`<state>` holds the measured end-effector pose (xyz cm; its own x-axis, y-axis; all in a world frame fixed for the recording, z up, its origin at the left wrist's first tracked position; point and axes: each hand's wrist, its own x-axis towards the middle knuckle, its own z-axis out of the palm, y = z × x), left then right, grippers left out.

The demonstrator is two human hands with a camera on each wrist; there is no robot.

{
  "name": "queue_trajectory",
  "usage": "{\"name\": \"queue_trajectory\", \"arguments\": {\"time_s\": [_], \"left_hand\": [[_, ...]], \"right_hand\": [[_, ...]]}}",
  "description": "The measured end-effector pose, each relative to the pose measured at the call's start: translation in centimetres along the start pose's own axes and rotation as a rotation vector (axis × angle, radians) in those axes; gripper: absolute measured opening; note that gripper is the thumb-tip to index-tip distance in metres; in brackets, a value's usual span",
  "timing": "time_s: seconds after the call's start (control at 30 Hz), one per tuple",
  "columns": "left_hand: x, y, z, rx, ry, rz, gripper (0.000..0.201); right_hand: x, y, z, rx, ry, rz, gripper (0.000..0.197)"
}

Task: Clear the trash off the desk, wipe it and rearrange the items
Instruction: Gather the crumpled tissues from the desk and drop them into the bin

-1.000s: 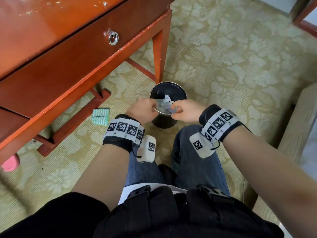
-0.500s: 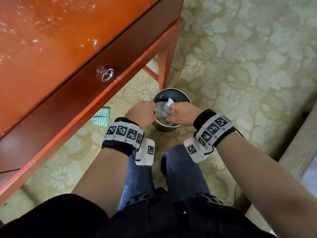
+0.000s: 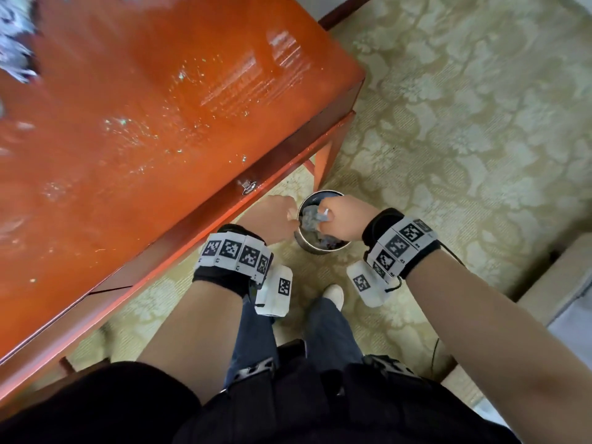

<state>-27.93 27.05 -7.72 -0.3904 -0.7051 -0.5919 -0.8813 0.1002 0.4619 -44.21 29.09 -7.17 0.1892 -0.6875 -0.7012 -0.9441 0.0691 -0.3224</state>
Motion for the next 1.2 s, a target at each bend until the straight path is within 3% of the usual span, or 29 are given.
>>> {"name": "queue_trajectory", "arguments": {"time_s": [0.2,0.47,0.77,1.2], "left_hand": [[-3.3,-0.4,-4.3,-0.016,0.041,-0.038,0.033],[-7.5,-3.4,-10.5,-0.144,0.178,-0.117,0.030],[-11.5,-10.5,-16.1,-0.195,0.291,-0.217,0.035],[-14.9,-20.7,-23.1,-0.160,0.364,-0.232,0.035]], "right_hand": [[-1.5,-3.4,-3.3,-0.015,-0.014,-0.046,0.044],[-1.3,-11.5,-7.2,-0.169,0.021,-0.166,0.037],[1.1,-21.1,-10.1,-0.287,0.016,-0.264,0.035],[5.2,-33.0,-11.4,-0.325,0.060,-0.296,0.040]]}}
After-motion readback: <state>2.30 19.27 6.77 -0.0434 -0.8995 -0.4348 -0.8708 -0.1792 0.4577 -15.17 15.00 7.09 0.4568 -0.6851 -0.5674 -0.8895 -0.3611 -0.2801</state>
